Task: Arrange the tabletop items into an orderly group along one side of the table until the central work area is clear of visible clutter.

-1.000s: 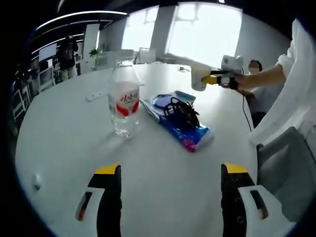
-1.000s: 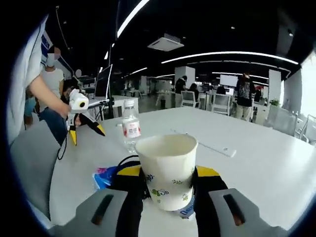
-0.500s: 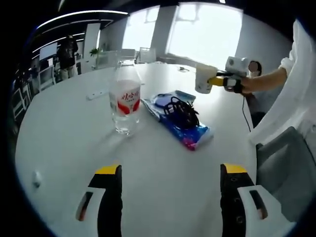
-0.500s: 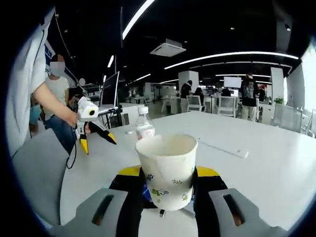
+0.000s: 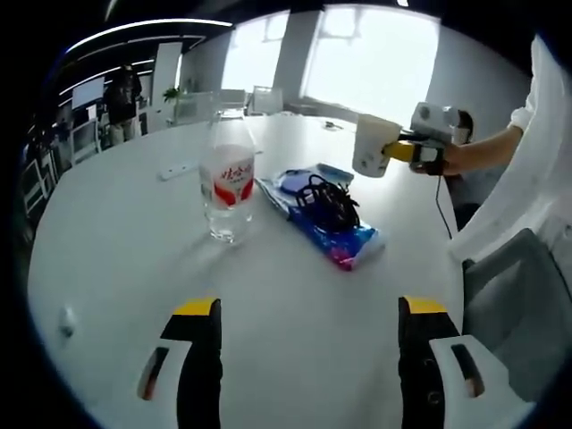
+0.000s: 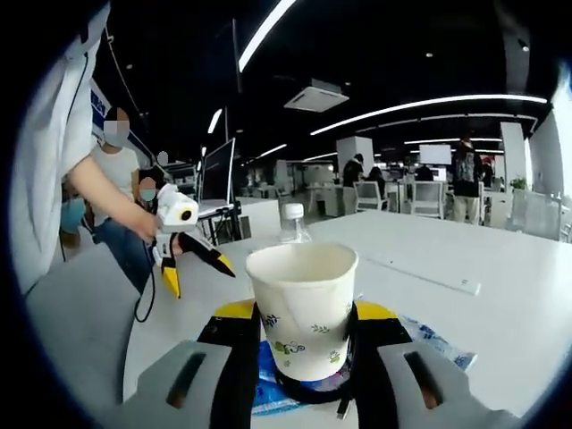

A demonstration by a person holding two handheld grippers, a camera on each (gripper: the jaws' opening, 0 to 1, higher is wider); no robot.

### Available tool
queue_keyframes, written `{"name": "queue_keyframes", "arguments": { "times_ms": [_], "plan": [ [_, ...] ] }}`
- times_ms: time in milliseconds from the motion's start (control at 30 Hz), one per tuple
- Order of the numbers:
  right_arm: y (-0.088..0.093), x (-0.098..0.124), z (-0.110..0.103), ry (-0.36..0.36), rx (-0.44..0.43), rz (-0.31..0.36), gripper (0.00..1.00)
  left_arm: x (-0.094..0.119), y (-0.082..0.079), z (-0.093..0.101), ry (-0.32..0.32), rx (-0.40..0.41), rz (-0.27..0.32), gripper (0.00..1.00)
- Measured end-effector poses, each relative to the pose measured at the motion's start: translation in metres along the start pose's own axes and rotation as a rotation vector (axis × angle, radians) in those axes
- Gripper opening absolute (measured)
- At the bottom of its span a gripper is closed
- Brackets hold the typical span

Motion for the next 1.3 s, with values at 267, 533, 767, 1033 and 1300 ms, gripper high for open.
{"name": "queue_keyframes", "arguments": {
  "times_ms": [267, 533, 767, 1033, 1300],
  "plan": [
    [-0.005, -0.021, -0.016, -0.027, -0.005, 0.024, 0.36, 0.002, 0.001, -0.003, -0.006, 0.003, 0.001, 0.78],
    [-0.005, -0.050, -0.036, -0.067, -0.025, 0.037, 0.36, 0.006, 0.001, -0.006, -0.015, 0.006, 0.006, 0.78],
    [-0.004, -0.063, -0.051, -0.090, -0.028, 0.042, 0.36, 0.010, 0.005, -0.011, -0.029, 0.019, 0.007, 0.78],
    [-0.003, -0.075, -0.056, -0.108, -0.035, 0.048, 0.36, 0.017, 0.004, -0.013, -0.027, 0.013, 0.017, 0.79],
    [0.008, -0.087, -0.072, -0.142, -0.041, 0.027, 0.36, 0.022, 0.007, -0.015, -0.031, 0.011, 0.018, 0.79]
  ]
}}
Point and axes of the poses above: the point that each gripper's makers call its tool centre point, and the gripper's own axes: x roughly backward along the fingers, z roughly to its right, y roughly out of its underside, the point moved 3 cm from there along x, roughly backward along the fingers, and after that the axes turned 11 degrees about x, right-handed, at the moved point
